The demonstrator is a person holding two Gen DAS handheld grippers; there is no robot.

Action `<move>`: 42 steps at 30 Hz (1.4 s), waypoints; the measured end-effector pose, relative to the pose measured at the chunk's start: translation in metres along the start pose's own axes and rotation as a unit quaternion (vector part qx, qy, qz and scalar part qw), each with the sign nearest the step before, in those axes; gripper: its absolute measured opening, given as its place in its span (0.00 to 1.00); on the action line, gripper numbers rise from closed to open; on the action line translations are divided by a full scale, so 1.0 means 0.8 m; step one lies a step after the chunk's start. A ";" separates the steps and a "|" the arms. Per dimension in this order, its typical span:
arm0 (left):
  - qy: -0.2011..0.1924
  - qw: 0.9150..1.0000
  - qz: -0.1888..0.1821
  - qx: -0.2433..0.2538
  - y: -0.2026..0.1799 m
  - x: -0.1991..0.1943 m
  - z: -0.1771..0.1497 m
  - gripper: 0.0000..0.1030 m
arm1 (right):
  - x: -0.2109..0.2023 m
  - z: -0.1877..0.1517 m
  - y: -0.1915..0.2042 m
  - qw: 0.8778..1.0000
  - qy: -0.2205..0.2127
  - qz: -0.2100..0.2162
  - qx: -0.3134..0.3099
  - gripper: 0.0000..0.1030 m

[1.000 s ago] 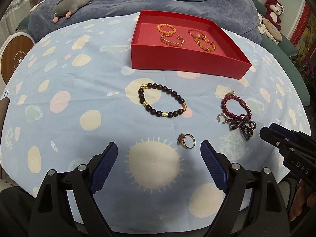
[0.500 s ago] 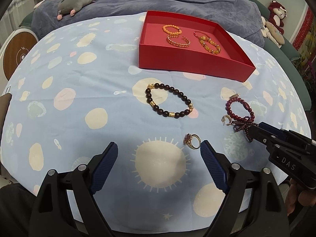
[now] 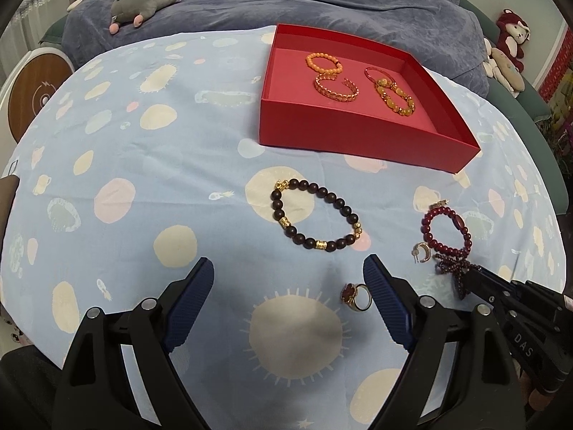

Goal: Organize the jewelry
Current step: 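Close the left tool on the dark bead bracelet while the right tool grasps the garnet tassel strand, then lift both held pieces and carry them over the red box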

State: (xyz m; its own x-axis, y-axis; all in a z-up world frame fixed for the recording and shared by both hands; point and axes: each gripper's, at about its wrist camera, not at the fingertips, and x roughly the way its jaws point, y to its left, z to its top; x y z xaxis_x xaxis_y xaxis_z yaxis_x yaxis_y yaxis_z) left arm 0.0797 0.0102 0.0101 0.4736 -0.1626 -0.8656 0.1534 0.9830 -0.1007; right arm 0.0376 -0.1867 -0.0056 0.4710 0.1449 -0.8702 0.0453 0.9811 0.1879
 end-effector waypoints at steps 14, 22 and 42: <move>0.019 1.000 0.013 0.007 0.003 0.043 0.026 0.51 | -0.007 0.013 -0.001 0.999 -0.006 0.025 0.020 0.05; 0.021 0.999 -0.005 0.025 0.000 0.038 0.022 0.10 | -0.012 0.012 0.004 0.999 -0.009 0.030 0.020 0.05; 0.003 0.997 -0.069 0.030 -0.024 -0.042 0.027 0.07 | -0.072 0.031 0.007 0.997 -0.056 0.040 0.017 0.05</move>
State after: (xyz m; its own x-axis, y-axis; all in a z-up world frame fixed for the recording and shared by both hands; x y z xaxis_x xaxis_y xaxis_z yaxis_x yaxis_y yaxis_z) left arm 0.0794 -0.0051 0.0517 0.4390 -0.2960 -0.8483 0.2689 0.9442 -0.1903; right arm 0.0327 -0.1927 0.0573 0.5699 0.2055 -0.7956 0.0330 0.9617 0.2721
